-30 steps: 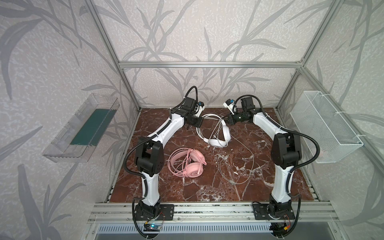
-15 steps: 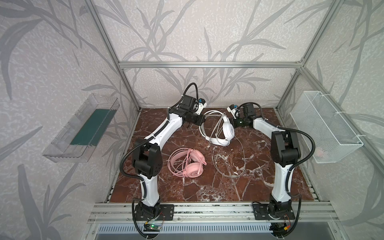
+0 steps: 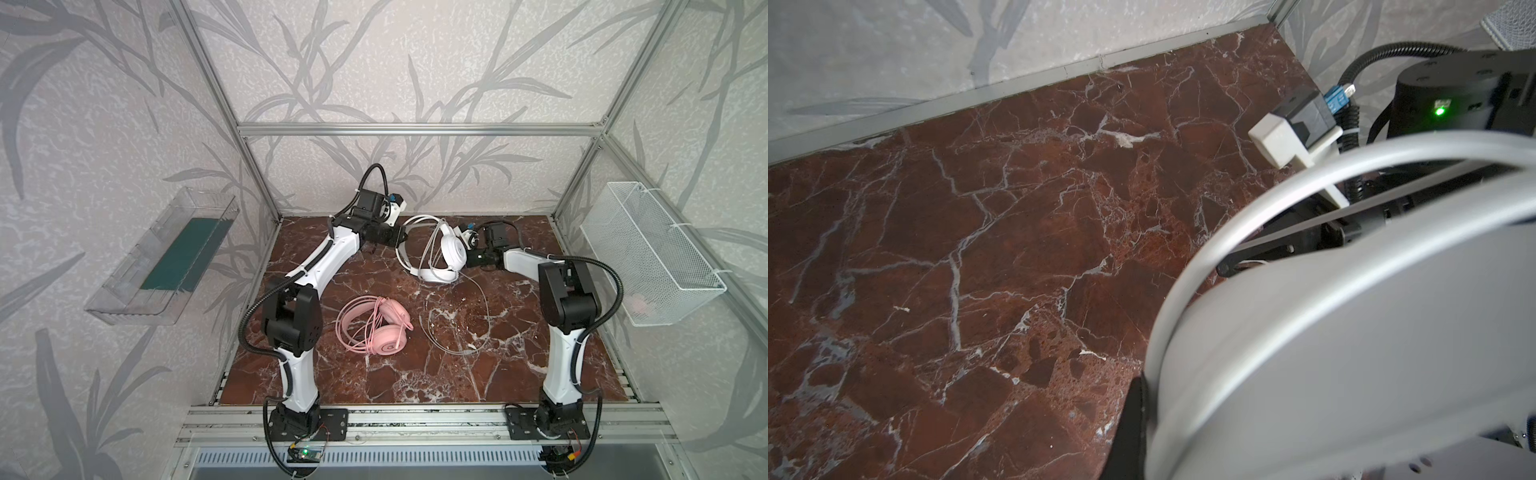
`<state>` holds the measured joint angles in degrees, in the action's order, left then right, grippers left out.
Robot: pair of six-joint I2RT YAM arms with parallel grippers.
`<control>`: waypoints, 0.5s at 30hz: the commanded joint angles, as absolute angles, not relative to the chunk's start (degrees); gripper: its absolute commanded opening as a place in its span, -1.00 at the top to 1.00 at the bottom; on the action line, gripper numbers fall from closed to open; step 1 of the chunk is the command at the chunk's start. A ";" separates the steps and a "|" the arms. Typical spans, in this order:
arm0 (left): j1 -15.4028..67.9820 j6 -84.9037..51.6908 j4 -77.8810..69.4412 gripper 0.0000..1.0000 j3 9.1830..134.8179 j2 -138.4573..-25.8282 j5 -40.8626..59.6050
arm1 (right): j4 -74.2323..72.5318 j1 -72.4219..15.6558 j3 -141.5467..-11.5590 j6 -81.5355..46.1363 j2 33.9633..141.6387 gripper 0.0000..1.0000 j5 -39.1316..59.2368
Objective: Wrap the headphones
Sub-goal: 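Lower the right gripper back down to the white cable on the table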
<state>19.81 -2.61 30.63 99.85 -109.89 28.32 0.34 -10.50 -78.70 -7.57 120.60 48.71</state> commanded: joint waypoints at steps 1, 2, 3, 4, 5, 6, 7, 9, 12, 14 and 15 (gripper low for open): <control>19.52 -4.96 27.67 1.00 100.17 -105.85 31.95 | -4.31 -10.63 -77.10 -9.98 119.14 0.46 51.14; 19.44 -5.16 27.45 1.00 100.17 -105.99 32.02 | -4.80 -10.64 -76.72 -10.20 119.01 0.44 51.12; 19.38 -5.27 27.34 1.00 100.15 -105.95 32.23 | -5.11 -10.63 -76.50 -10.35 119.07 0.40 51.07; 19.34 -5.49 27.34 1.00 100.26 -106.02 32.33 | -5.47 -10.63 -76.22 -10.25 119.09 0.35 51.15; 19.34 -5.55 27.25 1.00 100.35 -106.08 32.47 | -5.81 -10.63 -76.06 -10.22 119.09 0.30 51.15; 19.40 -5.69 27.24 1.00 100.41 -106.08 32.50 | -6.17 -10.65 -75.96 -10.22 119.09 0.26 51.10; 19.34 -5.71 27.25 1.00 100.52 -106.14 32.54 | -6.38 -10.63 -75.85 -10.05 119.00 0.21 50.83; 19.34 -5.68 27.50 1.00 100.72 -106.26 32.61 | -6.59 -10.63 -75.64 -9.66 118.51 0.17 49.99; 19.25 -5.52 27.90 1.00 100.83 -106.23 32.45 | -6.96 -10.63 -74.86 -8.04 116.67 0.13 48.13; 19.25 -5.45 28.04 1.00 100.81 -106.34 32.60 | -7.51 -10.63 -73.82 -6.76 114.98 0.07 46.71; 19.16 -5.46 28.08 1.00 100.72 -106.33 32.57 | -7.32 -10.63 -73.76 -6.20 114.52 0.04 46.45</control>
